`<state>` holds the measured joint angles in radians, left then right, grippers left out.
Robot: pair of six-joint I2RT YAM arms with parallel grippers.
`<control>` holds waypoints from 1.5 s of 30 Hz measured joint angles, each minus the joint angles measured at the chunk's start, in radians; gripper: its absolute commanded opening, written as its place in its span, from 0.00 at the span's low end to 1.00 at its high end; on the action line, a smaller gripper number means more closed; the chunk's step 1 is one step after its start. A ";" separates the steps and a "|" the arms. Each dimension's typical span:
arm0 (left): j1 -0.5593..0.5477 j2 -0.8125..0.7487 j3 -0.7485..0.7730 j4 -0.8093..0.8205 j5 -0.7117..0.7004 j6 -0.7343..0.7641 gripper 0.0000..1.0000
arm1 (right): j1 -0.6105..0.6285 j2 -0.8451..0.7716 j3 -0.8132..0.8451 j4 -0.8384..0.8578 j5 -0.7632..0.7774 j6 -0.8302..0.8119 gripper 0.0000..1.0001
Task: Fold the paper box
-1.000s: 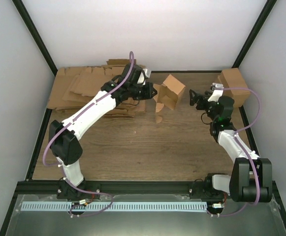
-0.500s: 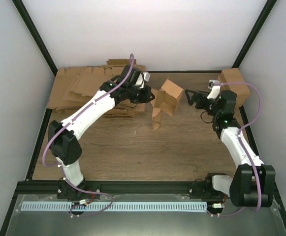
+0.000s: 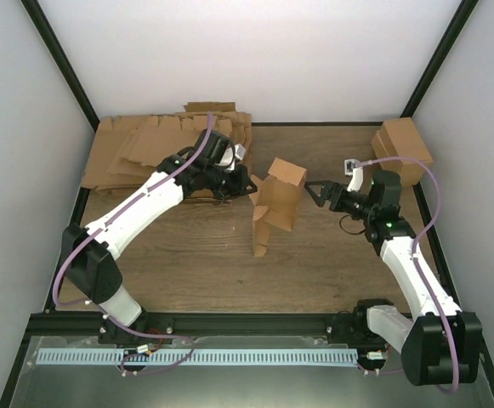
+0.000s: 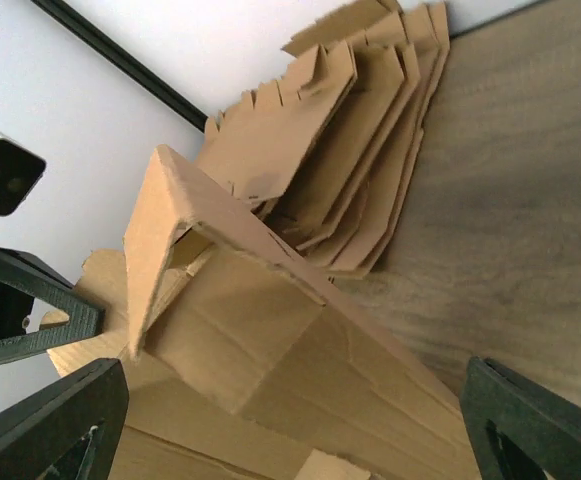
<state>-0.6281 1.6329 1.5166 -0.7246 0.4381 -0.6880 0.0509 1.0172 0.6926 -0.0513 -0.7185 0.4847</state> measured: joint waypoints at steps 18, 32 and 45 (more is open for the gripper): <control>0.000 -0.037 -0.156 0.106 0.016 -0.052 0.08 | 0.004 0.091 -0.061 -0.011 -0.021 0.056 0.83; 0.000 -0.047 -0.167 0.111 0.019 -0.044 0.12 | 0.035 0.215 -0.018 0.069 -0.020 0.083 0.82; -0.007 -0.047 -0.167 0.114 0.023 -0.033 0.11 | 0.071 0.278 0.008 0.124 -0.020 0.100 0.82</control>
<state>-0.6350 1.5860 1.3495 -0.6102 0.4614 -0.7208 0.1223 1.2949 0.7002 0.0727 -0.7387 0.5846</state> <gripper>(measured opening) 0.116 0.824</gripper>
